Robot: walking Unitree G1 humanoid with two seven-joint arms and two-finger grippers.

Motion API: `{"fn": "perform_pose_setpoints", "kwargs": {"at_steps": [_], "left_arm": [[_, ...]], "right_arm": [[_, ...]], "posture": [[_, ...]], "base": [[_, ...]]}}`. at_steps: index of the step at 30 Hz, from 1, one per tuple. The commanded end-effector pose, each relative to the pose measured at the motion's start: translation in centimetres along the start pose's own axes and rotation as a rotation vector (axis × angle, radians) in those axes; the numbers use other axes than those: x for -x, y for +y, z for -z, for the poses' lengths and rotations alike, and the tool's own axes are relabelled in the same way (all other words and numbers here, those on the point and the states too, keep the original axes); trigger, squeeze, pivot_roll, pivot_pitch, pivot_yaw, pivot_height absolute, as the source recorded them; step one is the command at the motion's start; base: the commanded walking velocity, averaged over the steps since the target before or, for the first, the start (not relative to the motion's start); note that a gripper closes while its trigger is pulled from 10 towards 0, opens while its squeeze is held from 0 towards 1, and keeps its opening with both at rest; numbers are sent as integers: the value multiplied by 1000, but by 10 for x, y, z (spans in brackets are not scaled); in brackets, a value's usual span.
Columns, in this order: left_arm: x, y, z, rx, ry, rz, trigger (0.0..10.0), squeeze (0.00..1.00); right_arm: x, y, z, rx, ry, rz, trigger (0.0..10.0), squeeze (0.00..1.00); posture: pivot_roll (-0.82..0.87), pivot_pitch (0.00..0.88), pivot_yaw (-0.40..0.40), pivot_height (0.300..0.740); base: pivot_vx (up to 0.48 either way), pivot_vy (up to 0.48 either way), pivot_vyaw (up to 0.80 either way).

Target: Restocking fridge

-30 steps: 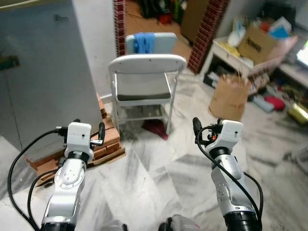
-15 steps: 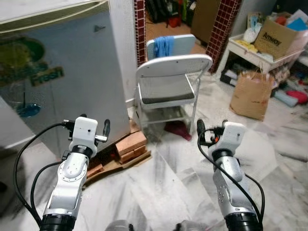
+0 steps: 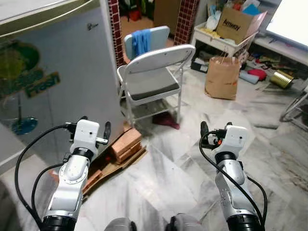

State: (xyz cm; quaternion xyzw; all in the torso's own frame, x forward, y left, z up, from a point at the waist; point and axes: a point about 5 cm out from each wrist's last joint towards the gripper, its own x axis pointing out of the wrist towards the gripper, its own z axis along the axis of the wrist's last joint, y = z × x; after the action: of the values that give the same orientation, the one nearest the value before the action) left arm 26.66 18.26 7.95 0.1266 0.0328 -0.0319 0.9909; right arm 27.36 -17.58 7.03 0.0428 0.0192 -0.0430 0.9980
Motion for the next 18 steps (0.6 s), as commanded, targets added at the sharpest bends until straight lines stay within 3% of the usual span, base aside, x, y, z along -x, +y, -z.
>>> {"fn": "perform_pose_setpoints", "kwargs": {"at_steps": [1,8,18], "left_arm": [[2,-5,0,-4,-3,14,10000,0],[6,-15,1,-14,-6,44,10000,0],[11,-16,1,-42,-14,70,10000,0]], "right_arm": [[1,-6,1,19,7,7,10000,0],[-6,-1,-1,30,10,-24,10000,0],[-13,1,-3,36,4,-41,10000,0]], "posture": [[87,63,-35,740],[106,57,-63,740],[122,64,-66,740]], "base": [[0,480,0],[0,471,0],[0,460,0]]}}
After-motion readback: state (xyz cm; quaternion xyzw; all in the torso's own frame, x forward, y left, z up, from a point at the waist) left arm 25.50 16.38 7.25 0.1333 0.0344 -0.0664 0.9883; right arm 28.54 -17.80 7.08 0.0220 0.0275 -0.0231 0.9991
